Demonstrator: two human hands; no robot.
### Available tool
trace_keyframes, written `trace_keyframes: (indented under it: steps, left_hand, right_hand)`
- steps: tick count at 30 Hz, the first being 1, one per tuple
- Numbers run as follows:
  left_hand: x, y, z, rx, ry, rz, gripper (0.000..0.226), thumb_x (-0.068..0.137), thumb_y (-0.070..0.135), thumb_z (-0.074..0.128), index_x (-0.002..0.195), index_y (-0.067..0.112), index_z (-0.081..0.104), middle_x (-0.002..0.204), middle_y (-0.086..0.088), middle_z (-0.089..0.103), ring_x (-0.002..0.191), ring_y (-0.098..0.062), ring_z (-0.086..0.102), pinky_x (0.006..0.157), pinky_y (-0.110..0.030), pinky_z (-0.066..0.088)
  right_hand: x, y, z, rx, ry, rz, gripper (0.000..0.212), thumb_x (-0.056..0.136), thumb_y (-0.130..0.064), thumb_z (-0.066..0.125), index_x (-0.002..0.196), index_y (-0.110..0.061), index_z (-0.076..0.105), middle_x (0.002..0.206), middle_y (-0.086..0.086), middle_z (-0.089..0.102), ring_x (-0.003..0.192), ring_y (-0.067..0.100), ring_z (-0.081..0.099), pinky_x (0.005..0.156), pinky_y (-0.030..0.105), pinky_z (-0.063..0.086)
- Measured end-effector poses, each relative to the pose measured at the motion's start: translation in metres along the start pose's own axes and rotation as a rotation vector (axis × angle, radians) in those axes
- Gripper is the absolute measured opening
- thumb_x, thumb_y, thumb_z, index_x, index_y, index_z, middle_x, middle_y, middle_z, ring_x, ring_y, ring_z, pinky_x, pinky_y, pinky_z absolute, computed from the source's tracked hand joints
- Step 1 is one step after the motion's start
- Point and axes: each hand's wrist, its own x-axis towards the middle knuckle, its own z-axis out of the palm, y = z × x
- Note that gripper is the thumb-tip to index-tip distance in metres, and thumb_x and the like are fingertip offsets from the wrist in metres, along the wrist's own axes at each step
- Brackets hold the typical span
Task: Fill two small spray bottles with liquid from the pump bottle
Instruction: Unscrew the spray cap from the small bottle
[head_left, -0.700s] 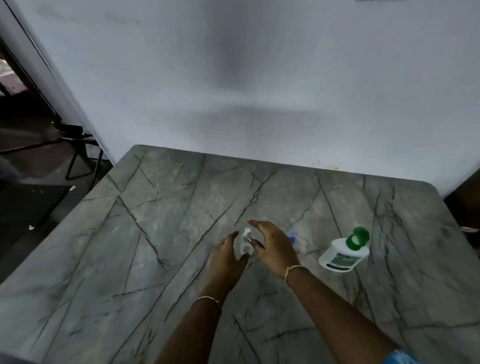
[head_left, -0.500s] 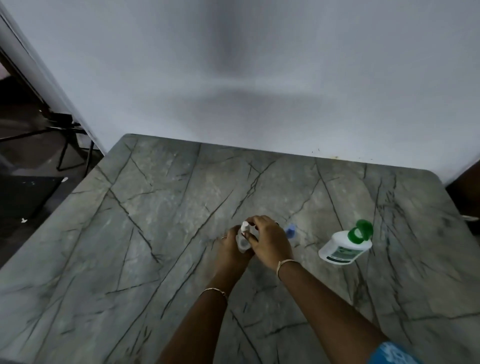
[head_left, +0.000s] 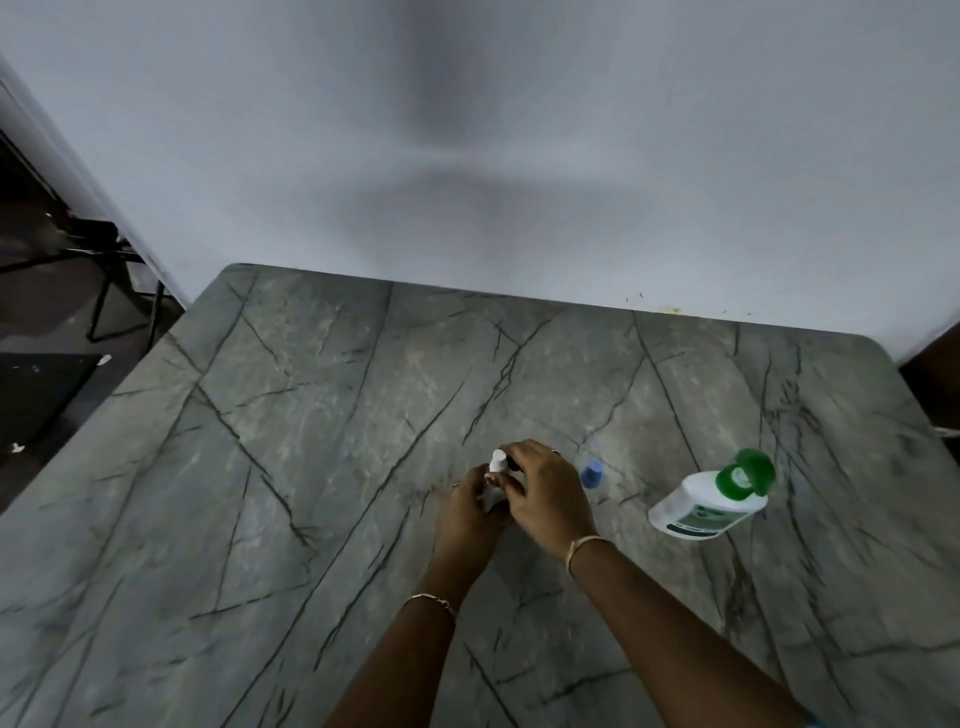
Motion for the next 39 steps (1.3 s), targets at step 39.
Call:
trace_keyframes:
  steps: [39]
  left_hand:
    - [-0.007,-0.057,0.021,0.447,0.336,0.269,0.055,0.081,0.054,0.061,0.128,0.031,0.046,0.109,0.008,0.062,0.089,-0.007,0.057,0.069,-0.023,0.048]
  right_hand:
    - [-0.007,0.011,0.012,0.097,0.069,-0.205,0.050,0.070,-0.031,0.083,0.107,-0.033,0.050,0.088,-0.013,0.063,0.079,-0.001,0.059,0.064,0.010,0.047]
